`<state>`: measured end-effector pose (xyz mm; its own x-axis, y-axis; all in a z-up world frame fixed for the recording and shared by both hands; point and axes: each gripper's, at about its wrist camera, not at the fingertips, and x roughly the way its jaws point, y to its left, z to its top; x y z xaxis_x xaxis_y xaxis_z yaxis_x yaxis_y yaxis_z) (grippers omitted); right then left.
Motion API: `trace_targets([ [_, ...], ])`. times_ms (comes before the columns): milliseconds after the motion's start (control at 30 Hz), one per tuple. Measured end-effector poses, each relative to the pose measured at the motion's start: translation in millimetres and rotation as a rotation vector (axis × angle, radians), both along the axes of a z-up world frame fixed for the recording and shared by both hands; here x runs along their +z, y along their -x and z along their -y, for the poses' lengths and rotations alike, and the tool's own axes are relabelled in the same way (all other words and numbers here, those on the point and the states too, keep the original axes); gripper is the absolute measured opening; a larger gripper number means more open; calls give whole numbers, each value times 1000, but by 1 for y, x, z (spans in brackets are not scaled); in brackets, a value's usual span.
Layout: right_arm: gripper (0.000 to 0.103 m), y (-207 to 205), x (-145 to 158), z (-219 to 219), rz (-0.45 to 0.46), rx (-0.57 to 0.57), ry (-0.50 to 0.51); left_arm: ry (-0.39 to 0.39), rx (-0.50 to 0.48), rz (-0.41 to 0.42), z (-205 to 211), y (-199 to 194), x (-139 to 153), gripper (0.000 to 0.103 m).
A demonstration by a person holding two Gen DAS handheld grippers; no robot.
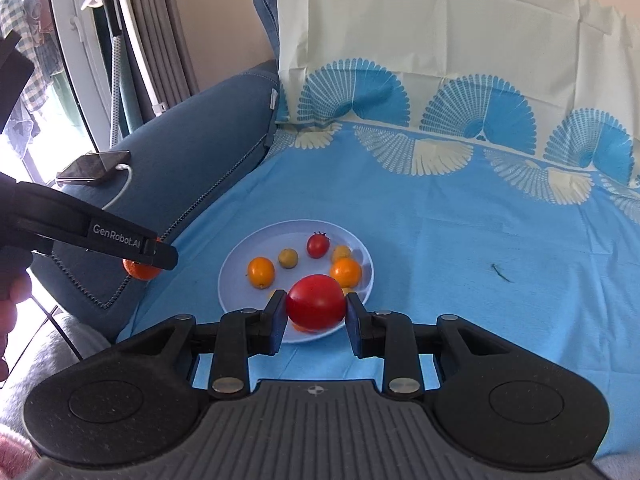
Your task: Organize fruits
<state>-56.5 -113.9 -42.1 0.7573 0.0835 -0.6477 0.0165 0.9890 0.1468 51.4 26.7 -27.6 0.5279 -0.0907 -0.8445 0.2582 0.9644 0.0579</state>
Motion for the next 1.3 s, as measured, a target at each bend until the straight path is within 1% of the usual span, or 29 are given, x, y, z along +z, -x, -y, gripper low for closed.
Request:
trace_targets([
  [167, 32, -41, -21, 11, -50, 18, 2, -17, -10, -39, 13, -38, -29, 40],
  [333, 32, -75, -45, 10, -84, 44, 21, -39, 9, -106, 17, -71, -64, 40],
  [400, 32, -87, -55, 8, -95, 54, 28, -61, 9, -106, 18, -78, -74, 40],
  [600, 32, -112, -77, 1, -123, 76, 70, -92, -14, -93, 23, -94, -95, 41],
  [633, 33, -115, -78, 1, -121, 79, 77, -85, -24, -93, 23, -96, -96, 42],
  [667, 33, -118, -80, 1, -117, 84, 84, -74, -40, -97, 23, -97, -95, 58],
  [700, 35, -121, -80, 1, -115, 91, 88, -67, -51, -104, 24, -98, -94, 74],
  [733, 40, -124, -81, 1, -116, 104, 88, -64, -52, -104, 25, -99, -92, 102],
  [800, 74, -125, -79, 1, -124, 135, 91, -61, -45, -66, 23, -94, -83, 103],
  [833, 78, -123, -76, 1, -127, 144, 98, -60, -52, -64, 21, -91, -80, 103],
  [967, 89, -101, -63, -2, -116, 126, 102, -61, -31, -78, 13, -74, -67, 103],
  [1133, 96, -63, -46, -7, -93, 59, 88, -43, -17, -52, 6, -42, -47, 103],
  [1300, 101, -34, -35, -18, -66, 10, 126, -45, -23, -15, 2, -10, -30, 103],
])
